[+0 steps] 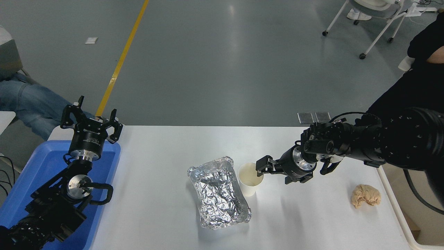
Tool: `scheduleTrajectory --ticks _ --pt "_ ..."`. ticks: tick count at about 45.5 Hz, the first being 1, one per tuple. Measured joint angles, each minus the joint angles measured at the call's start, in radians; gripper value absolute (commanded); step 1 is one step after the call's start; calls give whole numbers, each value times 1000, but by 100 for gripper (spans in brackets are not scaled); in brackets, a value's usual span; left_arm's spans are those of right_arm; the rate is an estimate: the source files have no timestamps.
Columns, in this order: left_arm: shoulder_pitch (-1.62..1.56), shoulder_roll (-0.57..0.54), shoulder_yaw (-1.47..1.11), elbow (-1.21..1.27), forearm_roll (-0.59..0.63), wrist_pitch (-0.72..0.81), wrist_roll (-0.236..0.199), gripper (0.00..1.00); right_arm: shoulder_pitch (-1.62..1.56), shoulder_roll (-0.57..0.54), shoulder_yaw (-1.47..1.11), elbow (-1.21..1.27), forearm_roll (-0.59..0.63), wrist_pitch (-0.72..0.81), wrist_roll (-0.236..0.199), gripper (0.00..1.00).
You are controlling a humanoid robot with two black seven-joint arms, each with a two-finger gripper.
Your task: Pick up paper cup place in dustbin
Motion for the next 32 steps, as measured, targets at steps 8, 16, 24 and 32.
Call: scheduleTrajectory --ticks 8,16,24,32 --pt "0 0 0 0 0 0 0 99 -8 0 4 -4 -1 -21 4 62" --pt "0 0 0 0 0 0 0 99 -11 0 26 6 -19 -30 9 28" --pt "0 0 0 0 0 0 0 99 -11 0 61 24 -50 -34 28 0" --pt "0 0 0 0 0 0 0 99 -6 0 80 38 -94 -35 73 0"
